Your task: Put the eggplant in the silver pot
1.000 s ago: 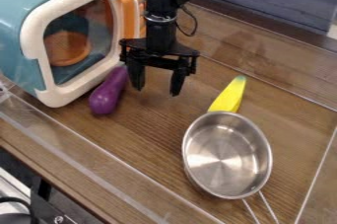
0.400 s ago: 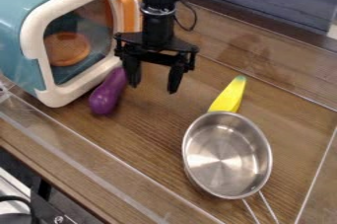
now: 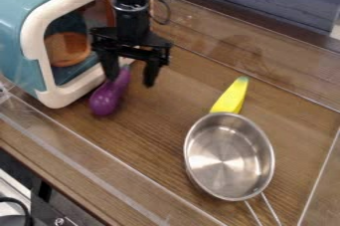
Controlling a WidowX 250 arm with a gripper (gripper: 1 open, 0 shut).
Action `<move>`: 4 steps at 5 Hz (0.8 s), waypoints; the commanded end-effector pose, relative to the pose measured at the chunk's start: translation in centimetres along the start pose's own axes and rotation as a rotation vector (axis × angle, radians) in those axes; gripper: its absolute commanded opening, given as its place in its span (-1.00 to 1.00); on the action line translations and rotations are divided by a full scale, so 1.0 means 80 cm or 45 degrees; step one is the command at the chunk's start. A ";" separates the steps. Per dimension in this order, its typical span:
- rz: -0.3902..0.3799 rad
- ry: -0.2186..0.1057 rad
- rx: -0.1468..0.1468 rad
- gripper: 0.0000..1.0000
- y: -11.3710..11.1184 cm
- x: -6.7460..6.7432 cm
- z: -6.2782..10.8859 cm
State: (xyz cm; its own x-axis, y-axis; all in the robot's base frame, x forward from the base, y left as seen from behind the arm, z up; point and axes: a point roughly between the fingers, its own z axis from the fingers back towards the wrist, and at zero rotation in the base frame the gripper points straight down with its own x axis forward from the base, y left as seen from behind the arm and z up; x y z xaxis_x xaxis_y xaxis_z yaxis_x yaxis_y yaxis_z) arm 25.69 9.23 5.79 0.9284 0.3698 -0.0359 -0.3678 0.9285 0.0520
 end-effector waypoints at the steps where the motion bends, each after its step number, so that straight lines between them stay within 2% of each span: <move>1: -0.010 -0.064 0.001 1.00 0.013 0.011 0.004; 3: 0.046 -0.050 0.000 1.00 0.007 0.004 -0.005; 4: 0.001 -0.047 0.001 1.00 0.013 0.005 -0.012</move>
State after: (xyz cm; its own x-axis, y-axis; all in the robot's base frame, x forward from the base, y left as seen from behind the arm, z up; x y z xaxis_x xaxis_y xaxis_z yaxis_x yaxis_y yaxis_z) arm 25.68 9.82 4.58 0.9324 0.3613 -0.0142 -0.3601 0.9315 0.0515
